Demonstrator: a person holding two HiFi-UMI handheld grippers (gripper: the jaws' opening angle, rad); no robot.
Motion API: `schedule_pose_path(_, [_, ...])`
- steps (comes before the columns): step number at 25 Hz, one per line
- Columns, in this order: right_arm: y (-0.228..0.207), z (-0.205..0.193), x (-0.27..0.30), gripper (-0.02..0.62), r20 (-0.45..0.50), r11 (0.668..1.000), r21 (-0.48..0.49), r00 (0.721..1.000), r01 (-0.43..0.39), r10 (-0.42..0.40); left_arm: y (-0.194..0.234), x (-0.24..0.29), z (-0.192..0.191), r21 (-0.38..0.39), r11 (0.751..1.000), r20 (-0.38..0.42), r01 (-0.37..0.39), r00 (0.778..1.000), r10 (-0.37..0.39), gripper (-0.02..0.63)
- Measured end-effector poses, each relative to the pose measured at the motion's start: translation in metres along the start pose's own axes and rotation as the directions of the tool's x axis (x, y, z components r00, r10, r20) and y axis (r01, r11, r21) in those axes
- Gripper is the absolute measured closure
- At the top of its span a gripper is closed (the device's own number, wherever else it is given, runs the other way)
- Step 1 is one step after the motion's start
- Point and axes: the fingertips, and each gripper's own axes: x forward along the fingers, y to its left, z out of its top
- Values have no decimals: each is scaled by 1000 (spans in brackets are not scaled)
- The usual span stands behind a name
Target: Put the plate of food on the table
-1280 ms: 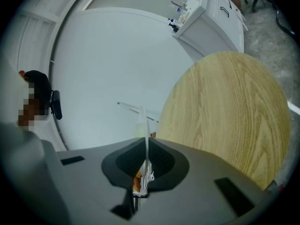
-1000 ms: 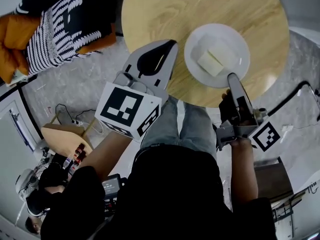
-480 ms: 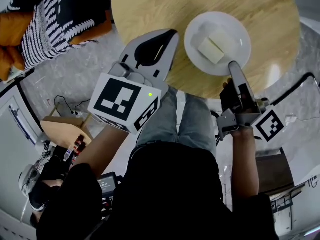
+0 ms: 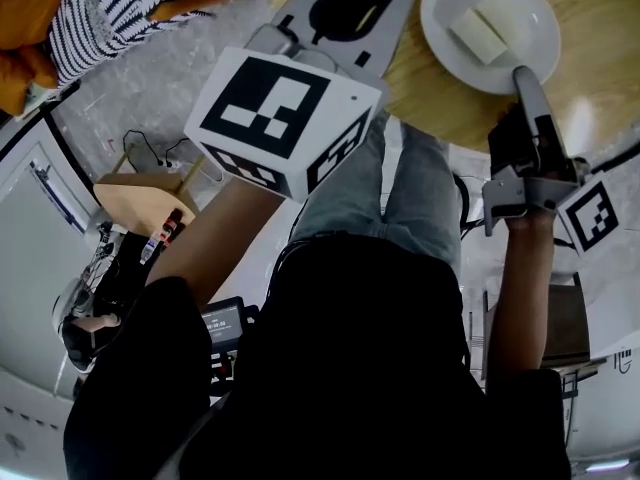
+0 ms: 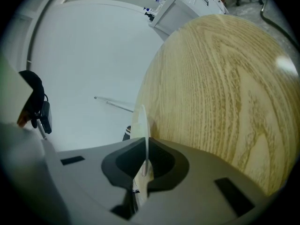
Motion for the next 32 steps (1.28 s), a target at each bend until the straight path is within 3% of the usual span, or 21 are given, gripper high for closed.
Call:
schedule_pose_path(20, [-5,-1,-1,577,15,1000,23,1000,6,-7,-9,11,-12,-1,1000,-36,20,999,-20,598])
schedule_pose_path(29, [-17,-9,6,575,-49,991,57,992,118,-115,-10,11,-22,-5,1000,-57,25,998,-25,598])
schedule_pose_path(32, [-12,-10,7,575,-67,994,33,992,108,-106,-11,8,-22,-5,1000,-57,24,998,-24,598])
